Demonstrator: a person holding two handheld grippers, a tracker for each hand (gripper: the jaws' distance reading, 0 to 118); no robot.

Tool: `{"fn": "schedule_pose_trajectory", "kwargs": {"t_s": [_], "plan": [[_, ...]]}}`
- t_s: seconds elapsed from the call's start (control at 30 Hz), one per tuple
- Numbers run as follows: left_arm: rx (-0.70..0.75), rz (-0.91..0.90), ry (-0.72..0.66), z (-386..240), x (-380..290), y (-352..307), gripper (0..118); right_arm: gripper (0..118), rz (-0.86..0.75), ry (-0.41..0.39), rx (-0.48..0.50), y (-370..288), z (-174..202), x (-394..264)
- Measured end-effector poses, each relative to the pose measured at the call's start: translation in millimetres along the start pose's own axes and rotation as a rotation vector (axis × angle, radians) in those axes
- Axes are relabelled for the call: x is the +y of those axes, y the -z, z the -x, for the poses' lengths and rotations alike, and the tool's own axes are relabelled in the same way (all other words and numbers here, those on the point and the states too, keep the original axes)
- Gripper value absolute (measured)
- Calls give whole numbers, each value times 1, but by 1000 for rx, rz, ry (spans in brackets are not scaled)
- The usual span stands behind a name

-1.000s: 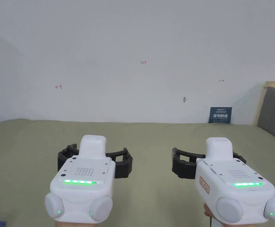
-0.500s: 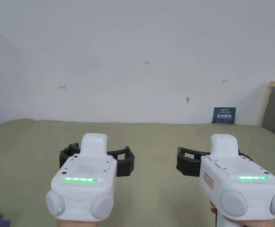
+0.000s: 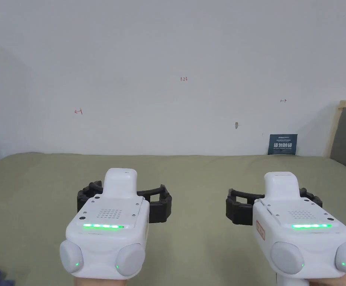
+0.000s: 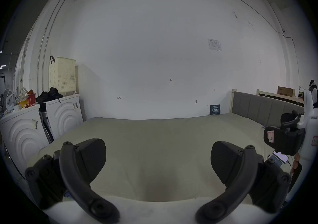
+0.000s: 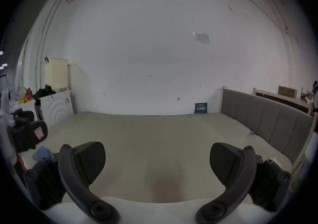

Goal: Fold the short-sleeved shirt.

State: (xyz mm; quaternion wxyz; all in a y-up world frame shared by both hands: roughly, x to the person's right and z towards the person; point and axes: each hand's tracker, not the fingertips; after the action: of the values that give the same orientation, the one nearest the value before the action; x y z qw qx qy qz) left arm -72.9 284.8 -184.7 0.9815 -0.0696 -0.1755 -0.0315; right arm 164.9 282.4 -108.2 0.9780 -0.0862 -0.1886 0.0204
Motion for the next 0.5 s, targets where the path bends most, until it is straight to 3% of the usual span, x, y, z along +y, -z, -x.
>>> {"fn": "schedule_pose_trajectory", "kwargs": {"t_s": [0.17, 0.3, 0.37, 0.5], "plan": [[-8, 3, 2, -2, 0, -1, 118, 118, -25, -44, -40, -2, 9, -3], [-16, 7, -6, -2, 0, -1, 118, 118, 17, -3, -75, 2, 9, 1], [-19, 10, -9, -2, 0, 0, 118, 118, 107, 0, -15, 7, 3, 5], [-18, 8, -6, -2, 0, 0, 118, 118, 182, 143, 17, 10, -6, 8]]}}
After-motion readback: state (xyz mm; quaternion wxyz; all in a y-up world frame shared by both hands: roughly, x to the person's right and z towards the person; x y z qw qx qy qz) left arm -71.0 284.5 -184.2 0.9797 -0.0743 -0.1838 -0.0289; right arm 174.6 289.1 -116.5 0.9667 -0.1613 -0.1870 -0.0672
